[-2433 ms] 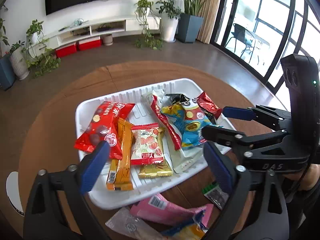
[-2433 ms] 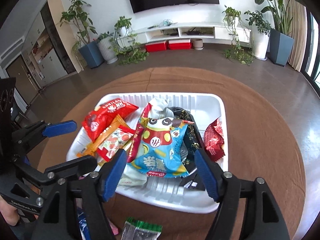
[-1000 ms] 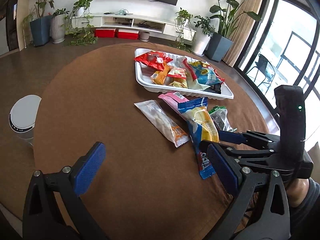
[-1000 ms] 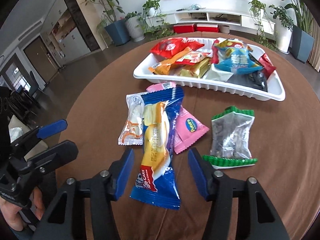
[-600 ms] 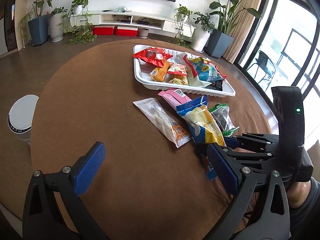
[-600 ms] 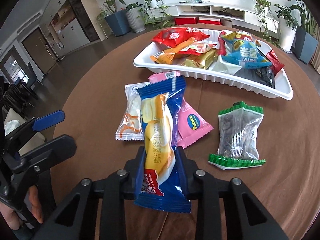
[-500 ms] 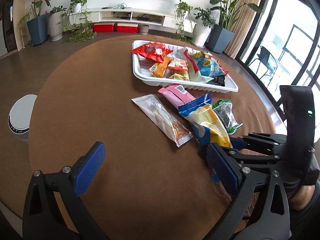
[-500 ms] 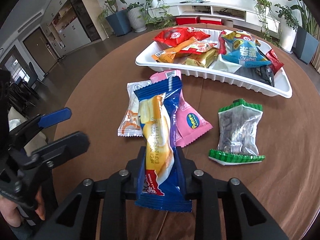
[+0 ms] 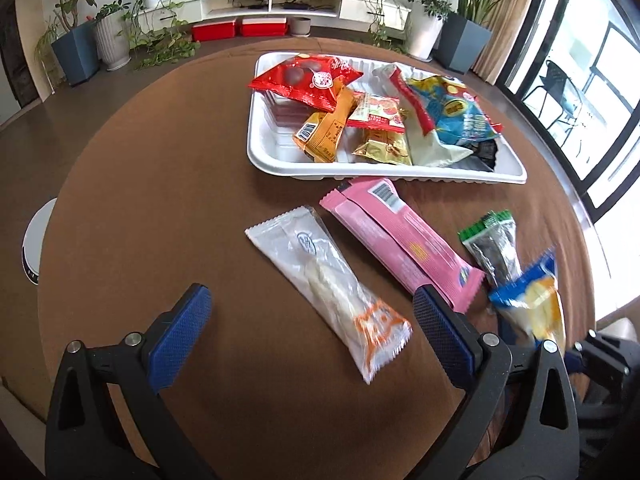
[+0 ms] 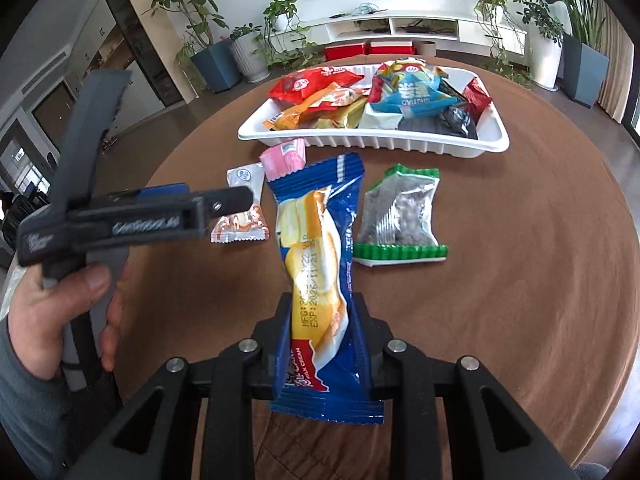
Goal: Organize snacks
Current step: 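Grasp the clear white-wrapped bar with the left tool while the right tool grasps the blue-and-yellow bar, then lift the clear bar and blue-and-yellow bar toward the white tray with both tools, then lower both bars into the tray and open both tools to release them, then grasp the pink bar with the left tool while the right tool approaches the green-topped bag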
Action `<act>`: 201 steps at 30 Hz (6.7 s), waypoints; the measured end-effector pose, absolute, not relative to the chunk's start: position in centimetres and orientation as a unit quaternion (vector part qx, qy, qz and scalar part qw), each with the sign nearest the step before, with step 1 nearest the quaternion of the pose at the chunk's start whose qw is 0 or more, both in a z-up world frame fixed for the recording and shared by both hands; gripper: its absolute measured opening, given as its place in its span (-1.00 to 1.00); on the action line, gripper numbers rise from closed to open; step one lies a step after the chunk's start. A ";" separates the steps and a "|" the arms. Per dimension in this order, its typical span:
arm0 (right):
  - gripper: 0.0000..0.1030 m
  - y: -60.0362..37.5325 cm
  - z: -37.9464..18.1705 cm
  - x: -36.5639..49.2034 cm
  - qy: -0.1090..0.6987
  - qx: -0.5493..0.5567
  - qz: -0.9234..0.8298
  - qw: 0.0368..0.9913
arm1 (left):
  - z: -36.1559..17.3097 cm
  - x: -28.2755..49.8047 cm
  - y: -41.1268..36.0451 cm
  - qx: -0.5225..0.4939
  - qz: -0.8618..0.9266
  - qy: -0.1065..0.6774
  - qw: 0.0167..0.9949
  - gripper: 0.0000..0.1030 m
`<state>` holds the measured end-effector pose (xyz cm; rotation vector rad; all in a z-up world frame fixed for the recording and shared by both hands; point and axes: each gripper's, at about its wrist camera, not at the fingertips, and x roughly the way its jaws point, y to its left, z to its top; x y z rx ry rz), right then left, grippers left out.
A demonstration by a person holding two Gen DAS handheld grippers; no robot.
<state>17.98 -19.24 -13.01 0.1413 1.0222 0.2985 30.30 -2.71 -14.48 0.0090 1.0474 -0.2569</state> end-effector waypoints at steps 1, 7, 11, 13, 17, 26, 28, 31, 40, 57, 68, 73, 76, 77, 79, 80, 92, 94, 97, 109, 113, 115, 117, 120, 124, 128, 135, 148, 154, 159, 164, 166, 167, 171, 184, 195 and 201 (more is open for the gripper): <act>-0.44 -19.2 -13.1 17.7 0.486 0.066 0.142 0.860 | -14.8 30.8 -2.9 0.010 -0.120 0.502 0.856 0.80; -0.44 -19.2 -12.8 17.7 0.480 0.062 0.146 0.863 | -15.6 32.5 -3.2 0.033 -0.114 0.519 0.846 0.19; -0.44 -19.1 -12.9 17.8 0.479 0.062 0.146 0.863 | -15.7 32.5 -3.5 0.054 -0.114 0.517 0.847 0.06; -0.44 -19.0 -13.0 17.8 0.480 0.061 0.147 0.863 | -15.8 32.6 -3.8 0.064 -0.119 0.515 0.846 -0.04; -0.44 -18.7 -13.0 17.7 0.481 0.052 0.147 0.863 | -15.8 32.6 -4.5 0.079 -0.135 0.511 0.845 -0.36; -0.44 -18.2 -12.8 17.5 0.481 0.045 0.148 0.863 | -16.1 32.0 -3.5 0.078 -0.171 0.512 0.838 -0.49; -0.44 -17.9 -12.8 17.4 0.482 0.044 0.150 0.862 | -16.0 31.4 -3.4 0.077 -0.174 0.510 0.839 -0.53; -0.44 -17.8 -12.8 17.3 0.483 0.044 0.153 0.861 | -16.0 31.6 -3.5 0.081 -0.181 0.513 0.835 -0.58; -0.44 -17.9 -12.4 17.1 0.480 0.043 0.149 0.864 | -15.5 29.7 -2.6 0.072 -0.203 0.514 0.830 -0.63; -0.44 -18.8 -12.1 16.9 0.477 0.069 0.151 0.863 | -13.5 25.7 0.5 -0.012 -0.219 0.489 0.844 -0.64; -0.44 -23.3 -10.2 18.1 0.460 0.135 0.137 0.867 | -9.5 25.6 0.1 -0.067 -0.262 0.452 0.850 -0.64; -0.44 -26.8 -7.9 19.8 0.437 0.155 0.111 0.879 | -6.5 27.9 -0.4 -0.071 -0.268 0.427 0.861 -0.64; -0.44 -28.4 -6.1 21.4 0.422 0.161 0.099 0.887 | -5.0 29.5 -0.9 -0.068 -0.273 0.416 0.865 -0.64; -0.44 -28.7 -5.6 21.9 0.417 0.161 0.098 0.889 | -4.4 30.1 -1.2 -0.067 -0.273 0.412 0.867 -0.64; -0.44 -29.2 -4.6 23.4 0.410 0.164 0.097 0.892 | -3.3 31.5 -1.5 -0.066 -0.273 0.405 0.870 -0.64; -0.44 -29.4 -4.2 24.1 0.408 0.167 0.098 0.892 | -2.8 32.3 -1.7 -0.065 -0.273 0.403 0.871 -0.64; -0.44 -25.0 -4.1 36.2 0.439 0.179 0.140 0.869 | -3.4 40.9 -4.6 -0.052 -0.259 0.427 0.865 -0.64; -0.44 -24.0 -5.0 37.5 0.452 0.174 0.140 0.864 | -4.4 42.3 -5.1 -0.052 -0.256 0.433 0.863 -0.64; -0.44 -22.8 -6.3 39.3 0.468 0.164 0.135 0.858 | -5.6 43.5 -5.7 -0.052 -0.250 0.436 0.863 -0.64; -0.44 -21.8 -10.3 41.8 0.502 0.133 0.111 0.847 | -11.2 45.1 -6.9 -0.040 -0.242 0.459 0.854 -0.63; -0.44 -21.5 -10.8 42.1 0.504 0.121 0.107 0.848 | -12.2 45.3 -7.0 -0.039 -0.236 0.465 0.852 -0.60; -0.44 -21.3 -11.0 42.3 0.507 0.120 0.105 0.847 | -12.7 45.5 -7.1 -0.037 -0.235 0.465 0.853 -0.60; -0.43 -21.1 -11.1 42.4 0.506 0.118 0.103 0.848 | -13.0 45.9 -7.6 -0.039 -0.237 0.466 0.851 -0.60; -0.43 -21.0 -11.1 42.2 0.504 0.119 0.101 0.849 | -13.3 46.0 -7.7 -0.039 -0.239 0.467 0.850 -0.60; -0.40 -20.9 -11.1 42.1 0.501 0.121 0.101 0.851 | -13.1 45.5 -7.9 -0.040 -0.242 0.464 0.851 -0.53; -0.34 -20.8 -10.9 41.8 0.496 0.121 0.101 0.854 | -12.6 45.2 -7.5 -0.036 -0.246 0.464 0.850 -0.52; -0.20 -20.8 -10.5 41.1 0.489 0.119 0.104 0.858 | -12.3 45.0 -7.2 -0.039 -0.245 0.460 0.853 -0.52; 0.33 -21.5 -6.6 37.8 0.442 0.117 0.111 0.883 | -9.4 41.7 -7.3 -0.031 -0.239 0.422 0.874 0.80; 0.86 -23.1 -4.3 32.7 0.384 0.133 0.140 0.903 | -8.7 38.1 -6.4 -0.026 -0.223 0.412 0.883 0.99; 0.86 -24.5 -5.2 28.2 0.385 0.134 0.124 0.904 | -10.8 33.8 -4.9 -0.015 -0.192 0.423 0.885 0.99; 0.86 -25.9 -8.3 23.5 0.400 0.155 0.087 0.899 | -13.9 31.0 -4.7 -0.031 -0.180 0.453 0.873 0.99; 0.86 -26.2 -9.8 21.7 0.411 0.164 0.079 0.893 | -14.7 30.4 -5.2 -0.035 -0.182 0.462 0.867 0.99; 0.86 -26.1 -10.2 21.1 0.414 0.168 0.077 0.891 | -14.9 30.3 -5.5 -0.037 -0.181 0.465 0.866 0.99; 0.86 -25.8 -11.7 19.4 0.426 0.185 0.081 0.882 | -15.3 30.6 -7.0 -0.041 -0.166 0.479 0.861 0.99; 0.86 -25.2 -11.5 18.5 0.418 0.169 0.085 0.888 | -17.5 34.8 -10.2 0.026 -0.123 0.513 0.849 0.34; 0.86 -24.5 -11.6 18.5 0.424 0.145 0.078 0.890 | -18.1 33.2 -9.0 0.038 -0.161 0.510 0.844 -0.30; 0.82 -24.2 -11.9 19.0 0.439 0.133 0.071 0.886 | -18.2 30.6 -8.2 0.068 -0.177 0.504 0.843 -0.37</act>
